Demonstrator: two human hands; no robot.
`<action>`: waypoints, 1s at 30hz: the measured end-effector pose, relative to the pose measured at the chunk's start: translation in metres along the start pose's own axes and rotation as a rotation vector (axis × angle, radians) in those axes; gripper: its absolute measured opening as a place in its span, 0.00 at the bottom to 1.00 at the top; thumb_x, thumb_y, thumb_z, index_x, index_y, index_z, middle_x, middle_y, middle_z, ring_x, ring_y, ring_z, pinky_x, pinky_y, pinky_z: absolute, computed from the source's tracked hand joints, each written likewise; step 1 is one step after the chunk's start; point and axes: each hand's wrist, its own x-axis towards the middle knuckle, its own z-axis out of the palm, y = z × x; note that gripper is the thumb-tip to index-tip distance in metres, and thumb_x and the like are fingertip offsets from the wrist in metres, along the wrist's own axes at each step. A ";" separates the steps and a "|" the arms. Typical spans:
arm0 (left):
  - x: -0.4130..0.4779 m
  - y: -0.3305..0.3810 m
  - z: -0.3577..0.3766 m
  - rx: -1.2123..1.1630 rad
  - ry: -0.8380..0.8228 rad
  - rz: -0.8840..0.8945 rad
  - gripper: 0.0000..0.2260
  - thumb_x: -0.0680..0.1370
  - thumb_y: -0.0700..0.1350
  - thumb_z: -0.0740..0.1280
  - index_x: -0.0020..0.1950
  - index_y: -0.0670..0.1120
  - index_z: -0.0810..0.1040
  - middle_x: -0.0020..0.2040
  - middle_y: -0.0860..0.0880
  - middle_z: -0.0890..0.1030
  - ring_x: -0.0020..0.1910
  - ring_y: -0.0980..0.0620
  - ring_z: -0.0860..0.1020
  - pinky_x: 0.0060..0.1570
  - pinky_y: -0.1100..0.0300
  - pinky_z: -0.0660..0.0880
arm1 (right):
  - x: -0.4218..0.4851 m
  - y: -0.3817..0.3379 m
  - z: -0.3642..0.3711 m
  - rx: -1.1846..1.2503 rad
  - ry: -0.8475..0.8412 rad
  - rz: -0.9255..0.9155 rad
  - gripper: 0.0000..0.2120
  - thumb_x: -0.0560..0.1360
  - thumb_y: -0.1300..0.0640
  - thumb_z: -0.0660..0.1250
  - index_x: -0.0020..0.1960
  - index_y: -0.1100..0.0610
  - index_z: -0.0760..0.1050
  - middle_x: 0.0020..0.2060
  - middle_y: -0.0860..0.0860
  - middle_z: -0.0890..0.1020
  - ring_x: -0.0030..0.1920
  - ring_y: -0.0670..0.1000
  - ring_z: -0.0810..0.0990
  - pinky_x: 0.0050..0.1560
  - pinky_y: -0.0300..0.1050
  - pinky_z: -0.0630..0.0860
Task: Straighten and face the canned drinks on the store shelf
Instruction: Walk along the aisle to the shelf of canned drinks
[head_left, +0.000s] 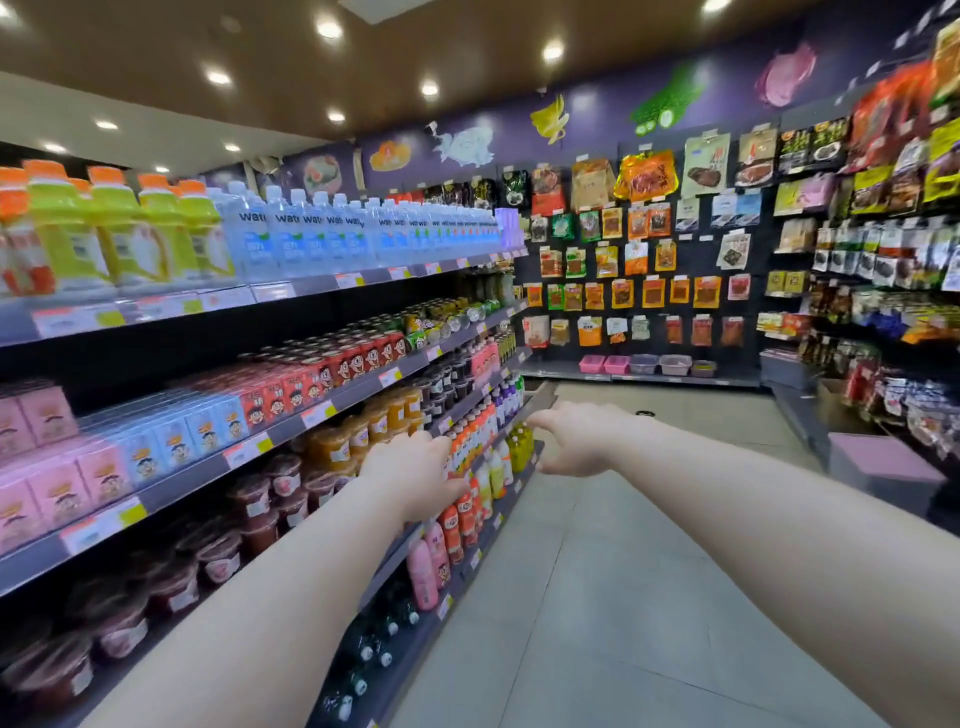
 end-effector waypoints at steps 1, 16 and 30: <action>0.015 0.001 0.004 -0.004 0.007 0.005 0.27 0.76 0.63 0.56 0.69 0.49 0.65 0.65 0.47 0.72 0.63 0.45 0.72 0.56 0.49 0.74 | 0.012 0.008 0.003 0.008 0.004 0.008 0.30 0.75 0.42 0.60 0.74 0.48 0.57 0.70 0.53 0.68 0.66 0.57 0.70 0.61 0.54 0.73; 0.290 0.068 0.051 -0.039 -0.030 -0.028 0.26 0.75 0.64 0.57 0.67 0.50 0.67 0.63 0.48 0.73 0.61 0.46 0.73 0.54 0.50 0.76 | 0.238 0.173 0.061 0.047 -0.024 -0.076 0.30 0.74 0.44 0.62 0.73 0.47 0.57 0.67 0.54 0.70 0.64 0.59 0.71 0.59 0.54 0.70; 0.500 0.068 0.090 -0.065 -0.043 -0.119 0.25 0.75 0.63 0.57 0.67 0.50 0.67 0.62 0.48 0.73 0.61 0.46 0.73 0.55 0.50 0.75 | 0.438 0.271 0.078 0.048 -0.024 -0.140 0.30 0.75 0.46 0.61 0.74 0.48 0.56 0.68 0.55 0.68 0.66 0.59 0.69 0.62 0.55 0.69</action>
